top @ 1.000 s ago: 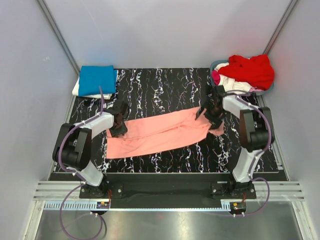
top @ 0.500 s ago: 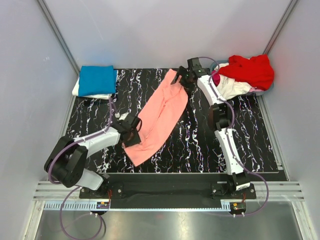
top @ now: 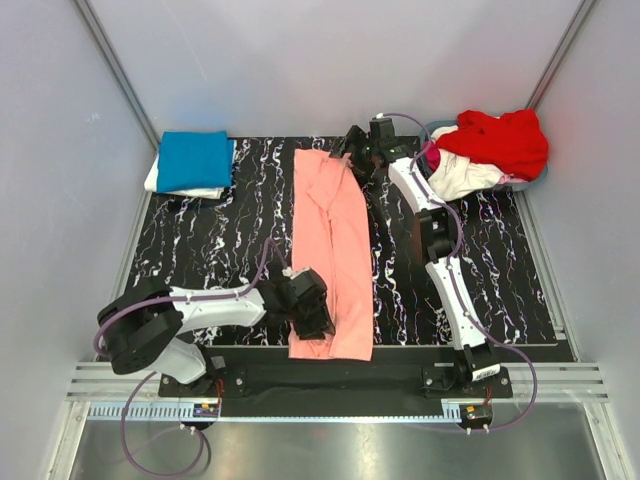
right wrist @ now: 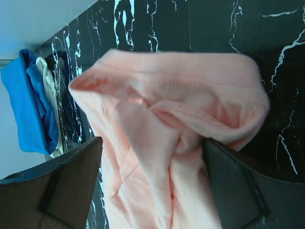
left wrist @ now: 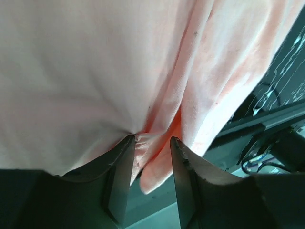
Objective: Fold and stack the t-shirts
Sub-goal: Fold the tshirt
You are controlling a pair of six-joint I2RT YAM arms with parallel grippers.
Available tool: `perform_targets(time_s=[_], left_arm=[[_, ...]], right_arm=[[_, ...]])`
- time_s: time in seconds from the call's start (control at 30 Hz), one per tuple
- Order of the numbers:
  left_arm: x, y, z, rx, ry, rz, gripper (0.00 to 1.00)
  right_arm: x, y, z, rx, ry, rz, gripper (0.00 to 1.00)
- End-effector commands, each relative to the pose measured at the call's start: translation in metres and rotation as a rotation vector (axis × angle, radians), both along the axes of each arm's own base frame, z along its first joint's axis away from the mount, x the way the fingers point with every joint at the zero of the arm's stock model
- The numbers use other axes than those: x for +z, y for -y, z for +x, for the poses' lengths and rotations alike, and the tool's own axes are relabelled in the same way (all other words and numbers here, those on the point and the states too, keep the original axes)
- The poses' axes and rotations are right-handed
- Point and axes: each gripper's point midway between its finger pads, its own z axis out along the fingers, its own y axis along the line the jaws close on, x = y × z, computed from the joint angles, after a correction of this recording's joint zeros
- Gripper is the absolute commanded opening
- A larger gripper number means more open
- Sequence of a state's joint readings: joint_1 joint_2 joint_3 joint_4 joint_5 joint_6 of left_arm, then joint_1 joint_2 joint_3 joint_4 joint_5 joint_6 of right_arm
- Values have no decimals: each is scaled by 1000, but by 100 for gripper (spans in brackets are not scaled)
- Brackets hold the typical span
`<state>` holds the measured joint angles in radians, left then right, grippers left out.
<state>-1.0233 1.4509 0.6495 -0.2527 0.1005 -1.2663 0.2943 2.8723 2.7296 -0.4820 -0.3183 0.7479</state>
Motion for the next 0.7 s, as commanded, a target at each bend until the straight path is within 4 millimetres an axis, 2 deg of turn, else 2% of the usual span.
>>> perform_targets(time_s=[0.0,0.03,0.07,0.1,0.13,0.2,0.23,0.3,0.33,0.4,0.43,0.5,0.53,0.6,0.63,0.67], left_arm=[[-4,-26,-31,18,-112,125,43],[6,-31,-39,8,-110,136,44],[14,-32,-38,20,-89,136,45],[30,-26,-35,21,-56,114,47],[46,-32,-43,18,-40,118,49],[67,-36,-36,41,33,127,54],[85,-40,-38,41,56,129,57],[99,-48,-30,68,119,153,64],[105,-56,-30,73,135,173,66],[104,-70,-24,94,167,225,67],[106,-73,-23,101,179,232,67],[104,-78,-20,106,196,251,66],[102,-81,-20,106,201,260,65],[93,-89,-20,109,211,294,63],[91,-94,-19,122,216,301,62],[81,-102,-21,125,211,327,61]], right_arm=[[-57,14,-6,-40,-86,-79,93],[-54,14,-5,-38,-72,-85,93],[-47,15,-3,-37,-56,-92,94],[-43,17,0,-32,-37,-101,95],[-30,18,2,-31,-13,-98,96],[-14,19,6,-23,21,-99,98],[4,21,8,-22,50,-94,99],[25,25,9,-18,79,-95,100],[46,30,9,-21,101,-91,100],[69,37,5,-21,120,-97,100],[93,41,0,-19,143,-98,100],[114,50,-10,-7,156,-135,99],[141,55,-22,-10,172,-149,100],[152,67,-46,-15,130,-204,100],[163,77,-71,-30,95,-223,100],[164,83,-91,-32,54,-232,100]])
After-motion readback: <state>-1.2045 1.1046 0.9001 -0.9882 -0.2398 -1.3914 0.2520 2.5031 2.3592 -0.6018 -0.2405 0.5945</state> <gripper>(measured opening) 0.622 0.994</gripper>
